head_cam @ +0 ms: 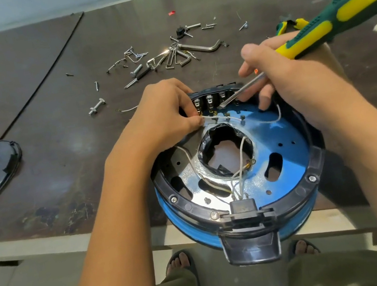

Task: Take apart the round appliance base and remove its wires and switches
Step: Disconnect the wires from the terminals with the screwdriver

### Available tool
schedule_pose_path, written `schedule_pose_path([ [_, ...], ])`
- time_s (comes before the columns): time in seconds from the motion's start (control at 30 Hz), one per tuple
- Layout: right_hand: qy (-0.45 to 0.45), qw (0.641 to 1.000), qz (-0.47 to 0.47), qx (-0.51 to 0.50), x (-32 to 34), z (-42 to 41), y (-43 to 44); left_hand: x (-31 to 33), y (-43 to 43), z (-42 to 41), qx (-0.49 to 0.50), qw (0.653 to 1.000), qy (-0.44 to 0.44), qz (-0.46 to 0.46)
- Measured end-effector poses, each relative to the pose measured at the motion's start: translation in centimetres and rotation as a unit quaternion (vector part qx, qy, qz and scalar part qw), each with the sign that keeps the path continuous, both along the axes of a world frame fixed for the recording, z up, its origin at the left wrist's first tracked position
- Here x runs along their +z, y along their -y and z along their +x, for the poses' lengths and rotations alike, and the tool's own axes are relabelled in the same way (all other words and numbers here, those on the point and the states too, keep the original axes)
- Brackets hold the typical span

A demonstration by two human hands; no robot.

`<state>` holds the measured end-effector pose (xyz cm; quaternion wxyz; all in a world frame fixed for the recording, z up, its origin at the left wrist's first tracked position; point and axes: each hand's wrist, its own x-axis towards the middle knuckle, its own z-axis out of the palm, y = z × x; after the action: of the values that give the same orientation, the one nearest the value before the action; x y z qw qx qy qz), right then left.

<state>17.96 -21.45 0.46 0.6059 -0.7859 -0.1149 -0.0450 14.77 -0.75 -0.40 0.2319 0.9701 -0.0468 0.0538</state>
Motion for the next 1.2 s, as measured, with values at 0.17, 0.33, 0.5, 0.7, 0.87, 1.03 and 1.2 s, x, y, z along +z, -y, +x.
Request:
schedule_pose_path([
  [0.17, 0.031, 0.996, 0.088, 0.006, -0.2, 0.1, 1.4, -0.2, -0.2, 0.8, 0.018, 0.999, 0.031, 0.025],
  [0.33, 0.062, 0.994, 0.061, 0.069, -0.8, 0.6, 2.4, -0.1, -0.5, 1.6, 0.028, 0.998, 0.047, 0.029],
  [0.5, 0.062, 0.992, -0.011, 0.108, -2.2, 0.9, 1.9, 0.4, -0.4, 1.3, 0.014, 0.999, 0.014, 0.029],
  [0.7, 0.117, 0.986, -0.04, 0.11, -2.8, 1.4, 1.9, 1.4, -0.9, -0.3, 0.026, 0.996, -0.035, 0.078],
  [0.87, 0.122, 0.986, -0.067, 0.093, -3.1, 1.8, 1.8, 2.6, -0.5, -2.3, 0.026, 0.989, -0.082, 0.122],
  [1.03, 0.14, 0.982, -0.105, 0.064, -3.3, 2.1, 1.4, 2.4, 1.0, -3.7, 0.003, 0.989, -0.092, 0.113],
  [1.2, 0.142, 0.984, -0.095, 0.044, -3.3, 2.3, 1.1, 0.6, 1.7, -3.9, -0.002, 0.986, -0.109, 0.128],
])
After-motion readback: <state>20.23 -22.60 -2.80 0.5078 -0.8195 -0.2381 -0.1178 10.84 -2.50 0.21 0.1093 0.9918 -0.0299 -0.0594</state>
